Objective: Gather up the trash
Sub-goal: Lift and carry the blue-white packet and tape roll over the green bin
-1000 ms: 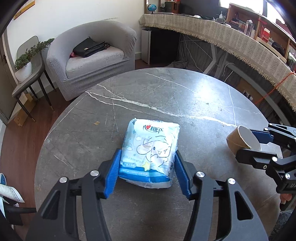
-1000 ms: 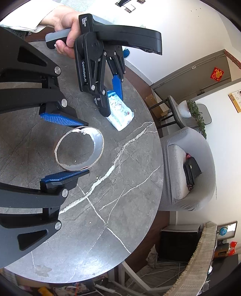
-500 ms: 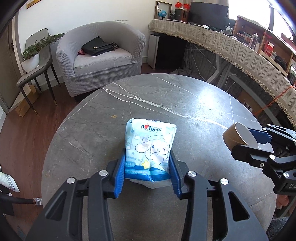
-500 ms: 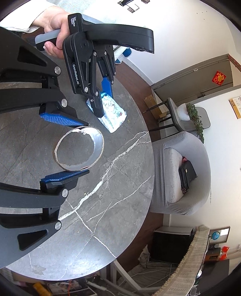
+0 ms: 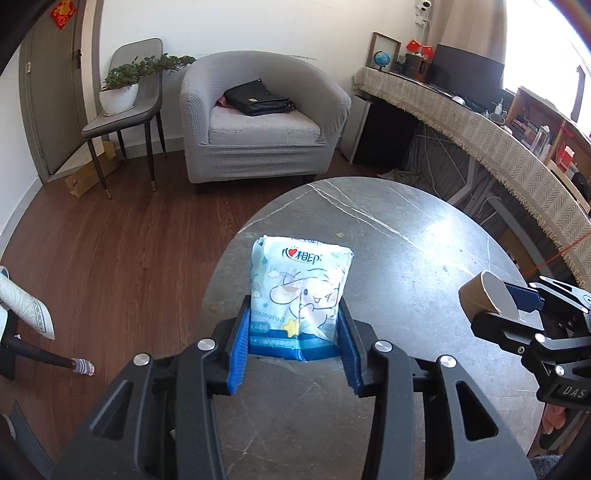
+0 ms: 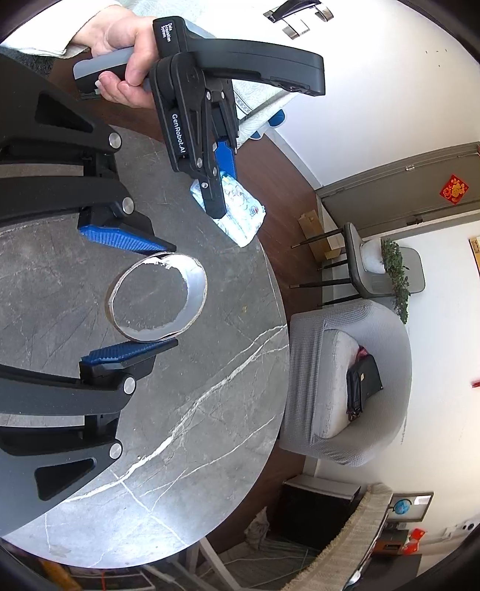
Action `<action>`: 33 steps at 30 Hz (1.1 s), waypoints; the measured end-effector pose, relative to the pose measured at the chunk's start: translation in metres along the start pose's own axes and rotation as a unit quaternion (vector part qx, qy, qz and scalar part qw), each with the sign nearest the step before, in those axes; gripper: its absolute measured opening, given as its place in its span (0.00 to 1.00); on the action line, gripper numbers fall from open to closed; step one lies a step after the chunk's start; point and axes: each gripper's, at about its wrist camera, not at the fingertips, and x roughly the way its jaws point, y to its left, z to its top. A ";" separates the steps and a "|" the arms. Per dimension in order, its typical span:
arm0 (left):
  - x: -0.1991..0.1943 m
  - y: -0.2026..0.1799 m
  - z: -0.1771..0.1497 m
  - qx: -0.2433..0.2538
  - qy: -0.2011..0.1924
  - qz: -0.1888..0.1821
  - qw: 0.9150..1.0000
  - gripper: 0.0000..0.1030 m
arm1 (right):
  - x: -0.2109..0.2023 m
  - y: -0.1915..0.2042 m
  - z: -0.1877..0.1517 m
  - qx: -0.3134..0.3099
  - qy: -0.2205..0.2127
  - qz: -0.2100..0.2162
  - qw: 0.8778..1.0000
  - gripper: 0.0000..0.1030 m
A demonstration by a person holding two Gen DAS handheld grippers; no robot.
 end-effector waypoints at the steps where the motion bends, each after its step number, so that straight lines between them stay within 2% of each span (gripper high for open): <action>1: -0.005 0.007 -0.001 -0.008 -0.005 0.005 1.000 0.44 | 0.001 0.004 0.001 -0.004 0.001 0.000 1.000 0.43; 9: -0.039 0.059 -0.013 -0.054 -0.027 0.043 0.997 0.44 | 0.013 0.036 0.011 -0.024 0.005 0.010 1.000 0.43; 16: -0.049 0.096 -0.027 -0.074 -0.016 0.073 0.994 0.44 | 0.023 0.070 0.021 -0.045 0.006 0.026 0.999 0.43; 25: -0.044 0.128 -0.062 -0.069 0.033 0.104 0.992 0.45 | 0.036 0.115 0.024 -0.083 0.014 0.038 0.996 0.43; 33: -0.015 0.163 -0.099 -0.074 0.110 0.113 0.985 0.45 | 0.045 0.148 0.027 -0.112 0.014 0.041 0.993 0.43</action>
